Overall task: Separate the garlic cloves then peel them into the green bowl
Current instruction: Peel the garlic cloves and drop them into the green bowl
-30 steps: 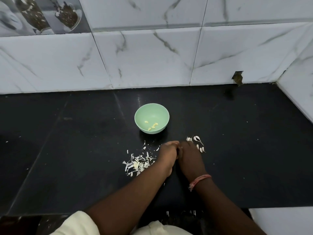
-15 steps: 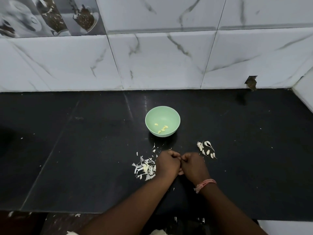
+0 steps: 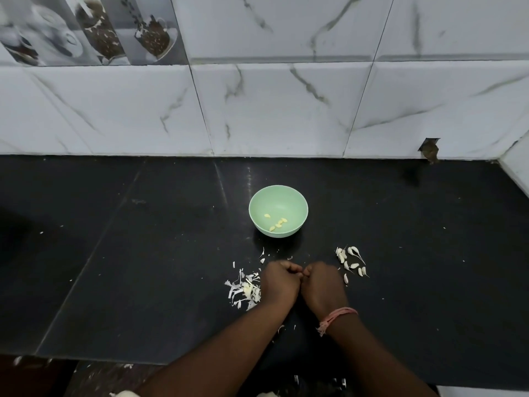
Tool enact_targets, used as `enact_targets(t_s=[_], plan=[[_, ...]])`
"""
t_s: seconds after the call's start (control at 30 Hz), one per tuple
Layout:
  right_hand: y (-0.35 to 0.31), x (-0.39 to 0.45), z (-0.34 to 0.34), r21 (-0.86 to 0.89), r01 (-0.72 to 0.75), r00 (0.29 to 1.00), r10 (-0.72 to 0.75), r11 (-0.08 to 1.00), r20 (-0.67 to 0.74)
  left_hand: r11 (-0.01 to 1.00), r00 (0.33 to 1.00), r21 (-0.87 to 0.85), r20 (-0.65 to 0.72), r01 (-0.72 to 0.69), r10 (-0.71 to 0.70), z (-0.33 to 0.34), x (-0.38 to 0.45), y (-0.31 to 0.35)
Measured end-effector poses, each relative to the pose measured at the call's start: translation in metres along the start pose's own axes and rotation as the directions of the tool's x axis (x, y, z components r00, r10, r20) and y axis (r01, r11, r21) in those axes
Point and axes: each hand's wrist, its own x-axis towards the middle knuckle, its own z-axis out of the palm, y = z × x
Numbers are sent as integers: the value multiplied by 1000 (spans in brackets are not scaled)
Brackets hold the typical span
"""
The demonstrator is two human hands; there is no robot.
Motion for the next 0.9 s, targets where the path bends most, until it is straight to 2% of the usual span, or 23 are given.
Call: enact_targets(t_s=[0.1, 0.17, 0.2, 0.27, 0.33, 0.4, 0.47, 0.6, 0.67, 0.73, 0.83, 0.9], plan=[[3, -2, 0, -14, 45, 999, -44, 999, 17, 993, 999, -111, 45, 35, -31, 1, 3, -7], [6, -5, -2, 110, 14, 1000, -13, 994, -13, 982, 998, -182, 48, 47, -39, 1, 11, -13], [7, -7, -2, 233, -20, 999, 29, 972, -34, 979, 999, -200, 40, 41, -34, -1, 13, -13], [4, -14, 2, 522, -82, 992, 118, 849, -36, 969, 999, -245, 43, 34, -24, -10, 4, -6], [-4, -20, 6, 748, -138, 985, 169, 649, 35, 943, 997, -330, 68, 42, -20, -21, -5, -2], [-12, -25, 8, 855, -170, 981, 163, 489, 103, 917, 996, -396, 83, 49, -18, -33, -13, 0], [-15, -29, 6, 891, -168, 985, 114, 421, 131, 898, 995, -437, 102, 47, -3, -45, -21, -1], [-21, -36, 4, 913, -120, 992, 4, 390, 129, 856, 996, -517, 88, 23, 27, -59, -33, -9], [-25, -37, 5, 937, -127, 991, 1, 327, 134, 834, 997, -551, 73, 8, 39, -60, -37, -10], [-28, -37, 5, 944, -114, 993, 4, 310, 119, 826, 996, -563, 67, -8, 55, -60, -38, -10], [-32, -39, 7, 921, -66, 997, -3, 384, 72, 828, 993, -556, 32, -74, 110, -57, -39, -12], [-32, -40, 9, 880, -8, 1000, 8, 474, 5, 832, 990, -539, -22, -131, 142, -55, -40, -14]])
